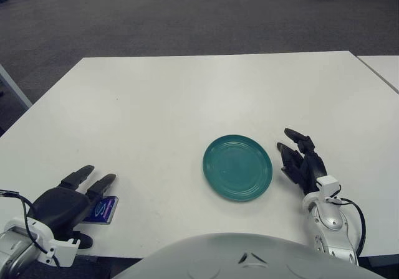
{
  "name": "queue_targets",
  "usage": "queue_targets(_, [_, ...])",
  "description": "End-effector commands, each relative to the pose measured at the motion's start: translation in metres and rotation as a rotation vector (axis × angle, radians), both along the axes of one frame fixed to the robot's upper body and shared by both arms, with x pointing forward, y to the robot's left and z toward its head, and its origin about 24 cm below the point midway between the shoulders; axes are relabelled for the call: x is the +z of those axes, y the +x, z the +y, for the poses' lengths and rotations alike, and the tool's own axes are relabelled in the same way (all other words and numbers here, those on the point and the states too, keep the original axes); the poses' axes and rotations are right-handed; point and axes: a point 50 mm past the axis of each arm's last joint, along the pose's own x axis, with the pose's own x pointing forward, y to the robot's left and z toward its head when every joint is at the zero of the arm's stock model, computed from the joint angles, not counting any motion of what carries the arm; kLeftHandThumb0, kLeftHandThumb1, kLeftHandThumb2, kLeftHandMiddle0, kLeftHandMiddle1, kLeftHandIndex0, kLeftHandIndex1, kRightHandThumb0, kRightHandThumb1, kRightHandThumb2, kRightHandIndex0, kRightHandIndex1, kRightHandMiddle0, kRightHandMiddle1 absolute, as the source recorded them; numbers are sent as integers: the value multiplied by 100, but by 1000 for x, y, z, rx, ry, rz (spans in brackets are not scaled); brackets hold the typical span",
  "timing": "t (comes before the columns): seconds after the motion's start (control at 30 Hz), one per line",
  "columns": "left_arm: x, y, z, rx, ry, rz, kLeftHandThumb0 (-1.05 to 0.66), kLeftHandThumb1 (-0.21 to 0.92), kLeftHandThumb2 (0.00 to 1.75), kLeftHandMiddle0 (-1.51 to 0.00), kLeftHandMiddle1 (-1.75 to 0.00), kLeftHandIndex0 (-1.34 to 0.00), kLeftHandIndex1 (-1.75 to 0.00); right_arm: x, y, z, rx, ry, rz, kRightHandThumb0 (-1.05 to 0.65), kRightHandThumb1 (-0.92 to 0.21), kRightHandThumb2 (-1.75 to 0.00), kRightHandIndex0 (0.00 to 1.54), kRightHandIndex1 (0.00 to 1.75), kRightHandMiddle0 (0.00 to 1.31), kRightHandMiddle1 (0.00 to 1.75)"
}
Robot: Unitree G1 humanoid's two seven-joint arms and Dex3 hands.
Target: Put the gum into the plate.
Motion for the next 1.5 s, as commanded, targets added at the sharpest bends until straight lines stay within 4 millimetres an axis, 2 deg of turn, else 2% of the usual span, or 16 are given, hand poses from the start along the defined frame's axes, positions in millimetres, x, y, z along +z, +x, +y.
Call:
queue_targets(0.0, [1,0,-2,-3,14,-6,-102,92,22,0,0,0,0,-14,-20,-10,-26,-15,121,-73,-92,-63,27,29,0,75])
queue_targets(0.17, [2,-2,-4,-3,14,-6,-102,92,22,0,0,0,0,-13,-20,-11,-27,-22,122,-73,-92,-64,27,29,0,74])
queue_targets(0.27, [-83,6,33,38,29,239,-103,92,24,-2,-1,-2,-1,-13,-21,-12,-27,-26,124,-73,-92,-64,27,29,0,74])
queue_targets(0.3, [-99,7,39,46,39,300,-104,92,24,-6,-2,-4,-3,-13,-21,-12,-26,-28,124,-73,-92,-64,27,29,0,74])
queue_targets(0.37, [-109,7,41,53,39,343,-104,92,22,-11,-2,-2,-16,-13,-21,-13,-25,-31,124,-73,-92,-65,27,29,0,74])
queue_targets(0.57, [-117,7,42,64,12,363,-103,92,20,-19,-3,0,-29,-13,-21,-14,-21,-39,126,-73,-92,-66,27,28,0,73])
queue_targets(0.7, [-123,7,44,76,-13,348,-91,89,14,-37,-14,-1,-80,-13,-20,-15,-20,-38,127,-73,-92,-66,28,28,0,73])
queue_targets(0.73, [-124,7,45,77,-18,344,-84,87,15,-40,-36,-3,-103,-13,-20,-15,-20,-38,127,-73,-92,-66,28,28,0,73])
queue_targets(0.77, [-125,8,44,77,-21,340,-81,86,16,-39,-47,-3,-112,-13,-20,-15,-20,-38,127,-73,-92,-66,28,28,0,73])
queue_targets(0.8, [-126,8,45,76,-23,337,-74,83,21,-41,-76,-7,-131,-13,-19,-15,-20,-38,126,-73,-92,-66,28,28,0,74])
queue_targets(0.87, [-128,9,45,73,-22,333,-62,74,44,-42,-112,-17,-152,-13,-19,-15,-20,-39,126,-73,-92,-65,28,28,0,75])
queue_targets(0.9, [-132,9,47,71,-12,329,-57,72,50,-43,-118,-22,-154,-13,-19,-15,-20,-39,126,-72,-92,-65,28,28,0,75])
queue_targets(0.93, [-134,9,48,69,-5,326,-37,66,65,-48,-126,-27,-161,-13,-19,-15,-20,-39,126,-73,-92,-65,28,28,0,75])
queue_targets(1.07, [-141,8,52,31,42,317,-8,51,96,-58,-142,-34,-172,-13,-19,-15,-21,-38,126,-73,-92,-65,28,28,0,77])
queue_targets(1.3, [-145,8,55,-10,89,338,-1,38,119,-64,-157,-35,-174,-12,-18,-17,-24,-39,125,-73,-92,-64,28,28,0,77])
queue_targets(1.47, [-146,10,55,3,82,341,-1,30,125,-75,-146,-43,-175,-12,-18,-18,-29,-37,127,-72,-92,-63,29,28,0,77])
